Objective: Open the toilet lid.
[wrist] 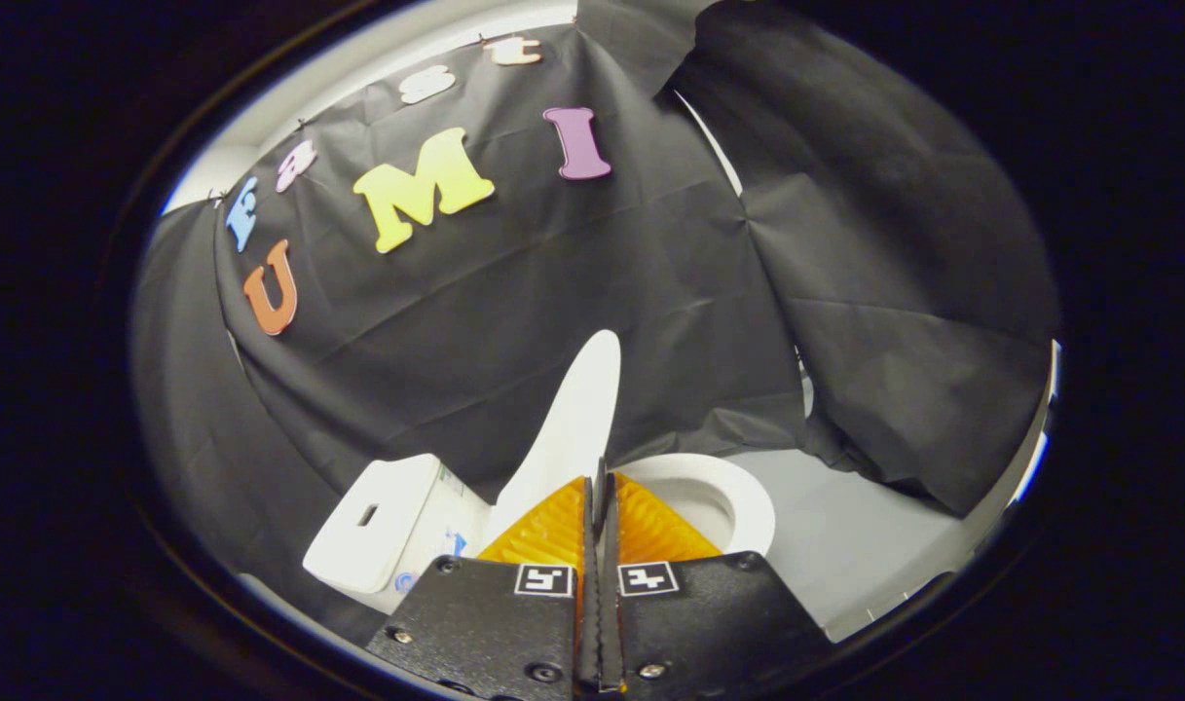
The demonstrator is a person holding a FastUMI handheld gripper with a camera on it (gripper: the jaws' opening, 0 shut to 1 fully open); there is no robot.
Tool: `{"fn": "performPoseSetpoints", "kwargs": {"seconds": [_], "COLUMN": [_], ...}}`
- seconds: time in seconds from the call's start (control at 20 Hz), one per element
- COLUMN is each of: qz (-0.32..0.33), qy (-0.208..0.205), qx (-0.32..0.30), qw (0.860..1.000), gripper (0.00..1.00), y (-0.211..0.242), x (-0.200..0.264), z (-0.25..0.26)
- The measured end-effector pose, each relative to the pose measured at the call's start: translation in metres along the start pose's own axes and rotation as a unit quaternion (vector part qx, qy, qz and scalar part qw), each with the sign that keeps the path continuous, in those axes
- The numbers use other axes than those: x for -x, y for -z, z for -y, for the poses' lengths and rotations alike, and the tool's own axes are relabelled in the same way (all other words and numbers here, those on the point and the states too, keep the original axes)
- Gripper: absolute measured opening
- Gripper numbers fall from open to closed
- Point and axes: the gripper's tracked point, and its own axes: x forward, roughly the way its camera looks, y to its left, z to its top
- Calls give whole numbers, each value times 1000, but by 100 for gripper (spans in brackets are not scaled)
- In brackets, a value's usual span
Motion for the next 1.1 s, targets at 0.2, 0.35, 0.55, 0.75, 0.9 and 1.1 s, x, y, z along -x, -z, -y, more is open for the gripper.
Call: {"fn": "performPoseSetpoints", "kwargs": {"seconds": [0.2,0.35,0.55,0.75,0.9,1.1], "qz": [9,16,24,28,30,32], "qy": [-8,-16,-32,-50,-60,-76], "qx": [13,26,44,61,70,86], "qw": [1000,999,998,996,995,993], "gripper": [5,5,5,5,6,6], "y": [-7,-8,-11,-11,-10,-6], "x": [1,6,11,17,20,23], "z": [-35,-56,-89,-120,-139,-169]}}
